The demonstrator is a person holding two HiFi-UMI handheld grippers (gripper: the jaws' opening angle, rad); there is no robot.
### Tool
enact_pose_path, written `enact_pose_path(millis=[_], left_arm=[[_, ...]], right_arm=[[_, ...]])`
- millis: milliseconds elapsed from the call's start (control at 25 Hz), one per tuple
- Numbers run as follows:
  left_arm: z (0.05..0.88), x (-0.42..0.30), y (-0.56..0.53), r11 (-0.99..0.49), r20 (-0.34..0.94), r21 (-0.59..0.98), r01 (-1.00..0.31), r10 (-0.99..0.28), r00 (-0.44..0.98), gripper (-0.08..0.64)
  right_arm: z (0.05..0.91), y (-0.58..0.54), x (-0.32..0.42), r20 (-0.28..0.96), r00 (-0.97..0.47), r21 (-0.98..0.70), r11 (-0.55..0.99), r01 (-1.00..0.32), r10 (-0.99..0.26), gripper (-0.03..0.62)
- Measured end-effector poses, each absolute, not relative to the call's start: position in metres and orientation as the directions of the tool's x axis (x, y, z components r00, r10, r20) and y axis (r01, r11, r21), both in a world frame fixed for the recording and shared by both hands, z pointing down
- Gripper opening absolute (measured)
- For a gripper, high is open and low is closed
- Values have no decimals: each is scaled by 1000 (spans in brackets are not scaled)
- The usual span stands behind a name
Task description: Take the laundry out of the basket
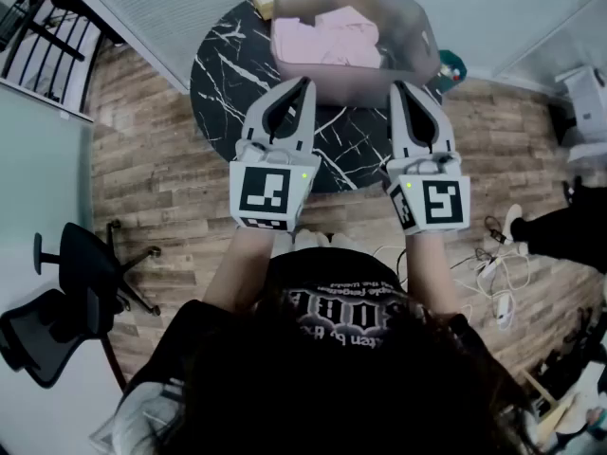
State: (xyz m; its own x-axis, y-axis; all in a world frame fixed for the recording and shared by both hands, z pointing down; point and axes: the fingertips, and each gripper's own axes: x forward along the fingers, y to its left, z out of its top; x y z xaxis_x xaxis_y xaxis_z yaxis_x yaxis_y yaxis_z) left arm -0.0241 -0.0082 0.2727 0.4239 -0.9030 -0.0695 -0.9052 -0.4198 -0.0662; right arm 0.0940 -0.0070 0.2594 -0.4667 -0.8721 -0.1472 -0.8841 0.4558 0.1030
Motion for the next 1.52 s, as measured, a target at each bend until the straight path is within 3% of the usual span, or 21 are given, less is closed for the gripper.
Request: enact_pose_path(millis=[1520], left_arm=[[275,-12,-23,-314,-66,-106,-943,-944,322,2]], right_arm=[[268,-38,112,-180,-558,68,556,-829,-810,28]])
